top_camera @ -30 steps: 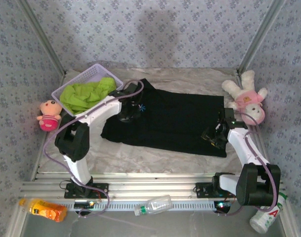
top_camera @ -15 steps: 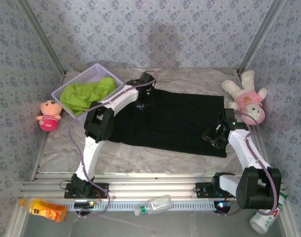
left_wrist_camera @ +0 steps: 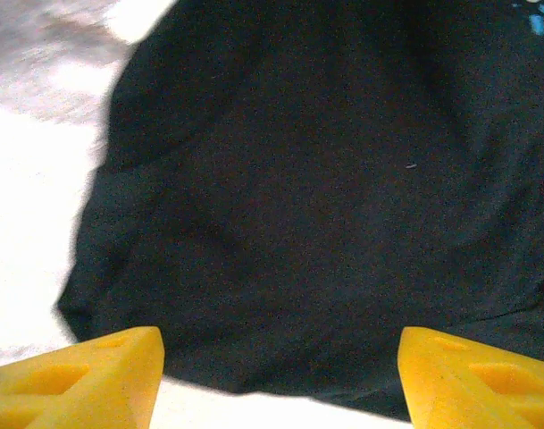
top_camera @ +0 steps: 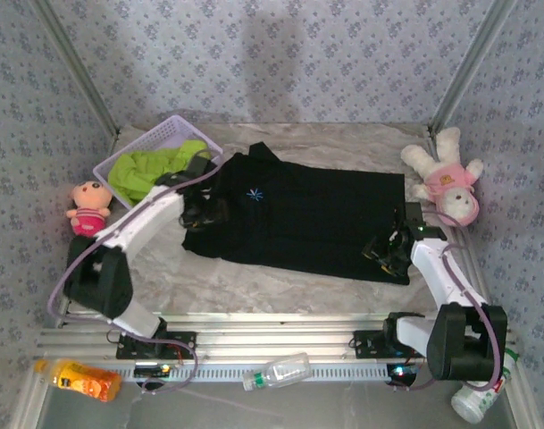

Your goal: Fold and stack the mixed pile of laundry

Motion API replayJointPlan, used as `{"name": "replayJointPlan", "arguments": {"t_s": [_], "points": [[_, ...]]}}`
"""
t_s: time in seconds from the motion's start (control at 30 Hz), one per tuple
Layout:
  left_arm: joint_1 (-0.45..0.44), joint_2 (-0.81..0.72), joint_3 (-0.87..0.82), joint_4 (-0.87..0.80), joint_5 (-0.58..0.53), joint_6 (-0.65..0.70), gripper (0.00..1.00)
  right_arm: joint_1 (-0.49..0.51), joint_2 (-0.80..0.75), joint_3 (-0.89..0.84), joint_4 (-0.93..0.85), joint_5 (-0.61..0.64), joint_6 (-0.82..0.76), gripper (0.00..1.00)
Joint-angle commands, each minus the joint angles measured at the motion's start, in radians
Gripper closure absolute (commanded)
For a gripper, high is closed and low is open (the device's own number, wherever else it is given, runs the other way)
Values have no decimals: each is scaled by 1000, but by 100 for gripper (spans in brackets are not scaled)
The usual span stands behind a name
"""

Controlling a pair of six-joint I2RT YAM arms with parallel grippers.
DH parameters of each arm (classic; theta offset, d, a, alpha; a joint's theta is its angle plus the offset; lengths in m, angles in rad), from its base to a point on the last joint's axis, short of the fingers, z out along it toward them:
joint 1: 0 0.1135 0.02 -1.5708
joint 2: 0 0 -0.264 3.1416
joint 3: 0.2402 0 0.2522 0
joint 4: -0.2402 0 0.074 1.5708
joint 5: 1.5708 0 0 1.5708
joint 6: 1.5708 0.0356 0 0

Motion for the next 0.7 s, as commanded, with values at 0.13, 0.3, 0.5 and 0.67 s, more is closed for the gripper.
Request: {"name": "replayJointPlan", "arguments": {"t_s": [0.13,0.3,0.5,0.67], "points": [[139,-192,-270,98,49,-177,31,-51,58,-22,34,-18,33,44],[210,-288,-379,140,28,-368,49,-80,59,-12,37,-15,35,44],[259,-339,-487,265,47,-592,56,-92,62,-9,46,-20,42,44],[259,-289,-529,352,94,-734,62,-97,55,-18,60,-19,44,44]]}}
